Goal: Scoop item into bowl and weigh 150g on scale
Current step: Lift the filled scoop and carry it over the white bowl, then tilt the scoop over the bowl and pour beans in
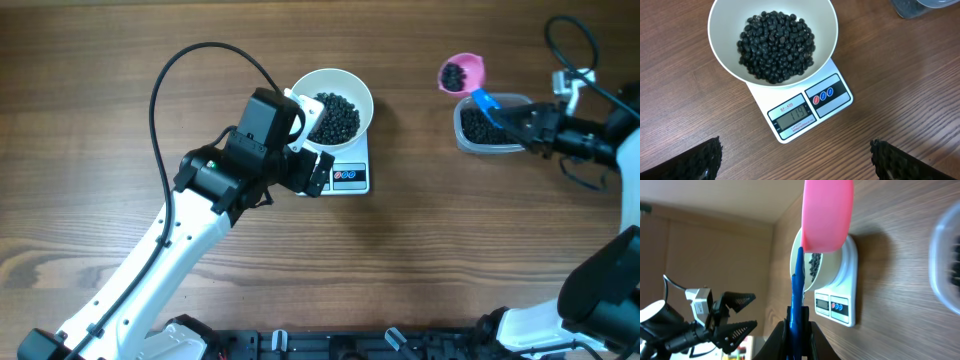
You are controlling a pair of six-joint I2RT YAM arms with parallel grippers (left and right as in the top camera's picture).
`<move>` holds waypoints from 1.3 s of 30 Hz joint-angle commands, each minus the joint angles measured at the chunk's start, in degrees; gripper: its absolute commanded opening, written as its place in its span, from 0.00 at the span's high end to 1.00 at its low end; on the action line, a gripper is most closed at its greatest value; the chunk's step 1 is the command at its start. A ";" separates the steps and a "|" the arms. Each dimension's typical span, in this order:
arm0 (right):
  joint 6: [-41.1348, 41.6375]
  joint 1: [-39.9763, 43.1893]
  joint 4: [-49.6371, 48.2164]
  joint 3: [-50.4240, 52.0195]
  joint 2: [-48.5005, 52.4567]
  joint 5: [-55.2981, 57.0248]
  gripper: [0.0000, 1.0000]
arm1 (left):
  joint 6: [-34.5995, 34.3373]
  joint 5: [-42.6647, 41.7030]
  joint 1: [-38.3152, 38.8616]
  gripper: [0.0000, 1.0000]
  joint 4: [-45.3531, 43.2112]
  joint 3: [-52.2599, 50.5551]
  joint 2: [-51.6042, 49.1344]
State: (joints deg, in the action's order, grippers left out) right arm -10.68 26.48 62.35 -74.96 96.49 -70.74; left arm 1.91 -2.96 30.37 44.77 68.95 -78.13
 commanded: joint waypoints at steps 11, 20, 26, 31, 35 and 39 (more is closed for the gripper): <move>9.81 -22.47 -18.91 0.46 0.81 2.84 0.96 | 0.87 -0.85 0.26 0.00 0.00 -0.37 -0.37; 5.99 -32.72 -22.58 0.39 0.68 20.04 0.96 | 0.87 -0.85 0.26 0.00 0.00 -0.37 -0.37; 5.60 -34.36 -24.39 0.28 -1.40 26.45 0.96 | 0.87 -0.85 0.26 0.00 0.00 -0.37 -0.37; 1.53 -34.36 -25.03 0.28 -4.96 27.63 0.96 | 0.87 -0.85 0.26 0.00 0.00 -0.39 -0.37; 1.40 -34.36 -25.09 0.28 -6.95 32.26 0.96 | 0.87 -0.85 0.26 0.00 0.00 -0.37 -0.37; -2.12 -34.53 -25.11 0.28 -7.15 32.63 0.96 | 0.87 -0.85 0.26 0.00 0.00 -0.39 -0.37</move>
State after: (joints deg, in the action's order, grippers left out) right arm -9.06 -7.57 37.60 -74.48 90.63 -39.75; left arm 1.91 -2.98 30.37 44.77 68.95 -78.13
